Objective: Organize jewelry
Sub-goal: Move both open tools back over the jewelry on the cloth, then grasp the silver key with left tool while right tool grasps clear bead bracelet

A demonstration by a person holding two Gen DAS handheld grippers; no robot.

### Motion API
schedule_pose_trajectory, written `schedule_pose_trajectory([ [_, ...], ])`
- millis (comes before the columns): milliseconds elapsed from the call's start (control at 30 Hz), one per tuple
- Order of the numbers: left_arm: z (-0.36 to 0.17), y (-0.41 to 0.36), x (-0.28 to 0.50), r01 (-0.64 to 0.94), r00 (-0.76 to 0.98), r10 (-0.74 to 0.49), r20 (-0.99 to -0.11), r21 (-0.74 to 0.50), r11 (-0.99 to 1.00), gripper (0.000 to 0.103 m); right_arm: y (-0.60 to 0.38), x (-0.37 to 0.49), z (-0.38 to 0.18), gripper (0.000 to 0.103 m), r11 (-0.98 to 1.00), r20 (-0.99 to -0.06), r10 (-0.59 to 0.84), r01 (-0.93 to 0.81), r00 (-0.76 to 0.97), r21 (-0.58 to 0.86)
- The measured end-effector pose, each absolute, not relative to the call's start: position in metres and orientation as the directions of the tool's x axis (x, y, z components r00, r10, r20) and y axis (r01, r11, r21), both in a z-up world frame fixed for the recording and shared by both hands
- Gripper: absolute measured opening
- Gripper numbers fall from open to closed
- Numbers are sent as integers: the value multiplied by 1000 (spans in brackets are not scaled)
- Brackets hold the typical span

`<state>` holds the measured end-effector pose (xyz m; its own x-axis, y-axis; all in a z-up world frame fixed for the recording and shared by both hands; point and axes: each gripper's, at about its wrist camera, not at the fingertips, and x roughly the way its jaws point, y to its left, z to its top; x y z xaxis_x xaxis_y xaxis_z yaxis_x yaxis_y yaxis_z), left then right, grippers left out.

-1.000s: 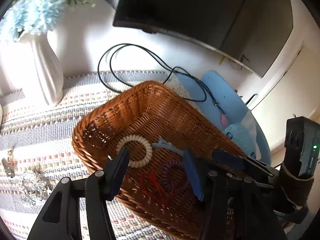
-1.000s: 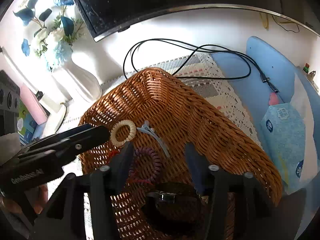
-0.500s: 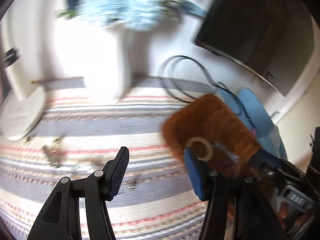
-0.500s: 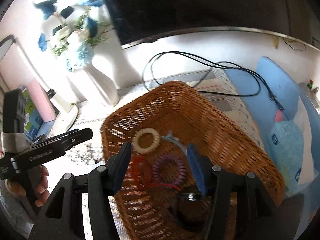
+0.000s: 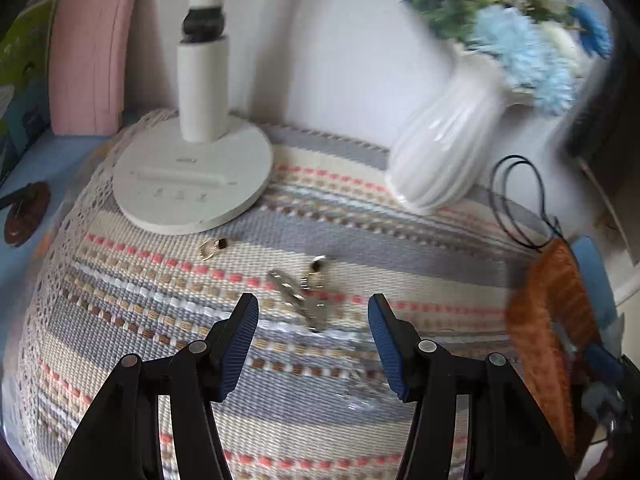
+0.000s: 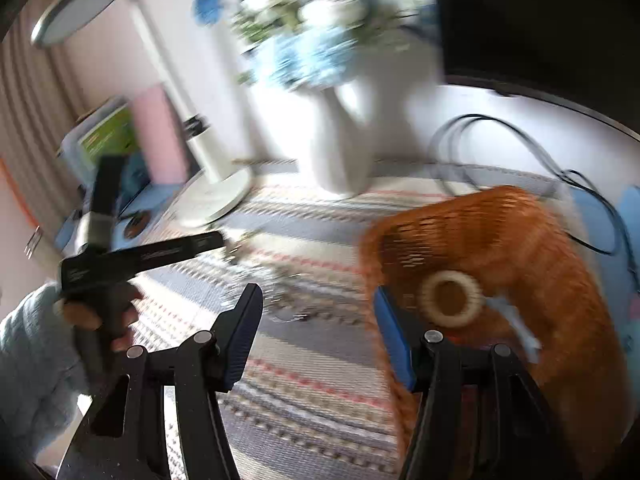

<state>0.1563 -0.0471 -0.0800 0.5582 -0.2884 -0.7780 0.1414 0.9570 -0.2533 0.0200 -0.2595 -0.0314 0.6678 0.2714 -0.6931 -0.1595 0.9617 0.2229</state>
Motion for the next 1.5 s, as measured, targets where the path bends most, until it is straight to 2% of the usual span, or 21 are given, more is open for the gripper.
schedule_pose_trajectory([
  [200,-101,-50,163,142,536,-307,-786,-274,951,57,-219,44,-64,61,934,-741,357,-243,569,263],
  [333,-111,-55,160,78,596,-212,-775,-208,975,29,-198,63,-87,61,933,-775,353,-262,524,248],
  [400,-111,-53,159,58,603,-204,-771,-213,975,23,-191,68,-93,61,933,-780,348,-270,521,236],
  [500,-112,-45,160,63,598,-232,-767,-244,968,22,-187,74,-99,61,939,-786,330,-269,523,215],
  [667,-107,-30,155,57,590,-250,-768,-269,961,22,-182,84,-109,54,945,-796,305,-267,523,186],
  [767,-103,-20,147,57,589,-259,-766,-280,958,22,-175,89,-116,47,951,-802,272,-275,532,141],
  [900,-98,-8,137,55,581,-282,-763,-309,950,22,-170,92,-121,33,958,-796,242,-267,555,105],
  [1100,-103,-3,121,36,551,-328,-768,-371,928,23,-170,94,-122,1,957,-796,250,-267,550,117],
  [1500,-98,10,114,10,560,-326,-762,-387,922,23,-181,84,-107,1,945,-765,321,-244,558,218],
])
